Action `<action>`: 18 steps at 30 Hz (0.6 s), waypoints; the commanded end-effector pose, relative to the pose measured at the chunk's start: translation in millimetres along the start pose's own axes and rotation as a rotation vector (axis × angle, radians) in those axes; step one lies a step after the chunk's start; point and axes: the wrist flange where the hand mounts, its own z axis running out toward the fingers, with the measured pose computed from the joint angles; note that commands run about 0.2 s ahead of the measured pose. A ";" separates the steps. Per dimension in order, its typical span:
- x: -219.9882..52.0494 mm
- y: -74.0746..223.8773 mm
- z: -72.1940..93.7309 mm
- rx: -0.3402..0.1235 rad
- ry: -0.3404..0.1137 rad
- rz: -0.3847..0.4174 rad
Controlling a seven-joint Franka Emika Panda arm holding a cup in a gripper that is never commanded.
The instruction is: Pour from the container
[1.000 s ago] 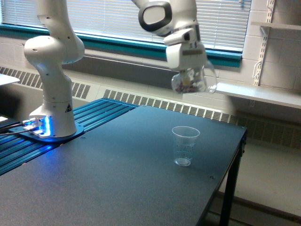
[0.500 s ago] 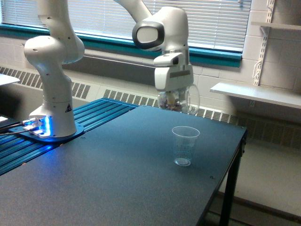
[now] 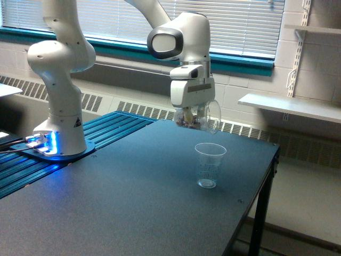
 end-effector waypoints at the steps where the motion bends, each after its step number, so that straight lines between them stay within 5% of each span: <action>1: -1.6 8.9 5.2 -0.041 0.003 0.035; 18: 1.8 28.8 7.1 -0.145 0.036 0.081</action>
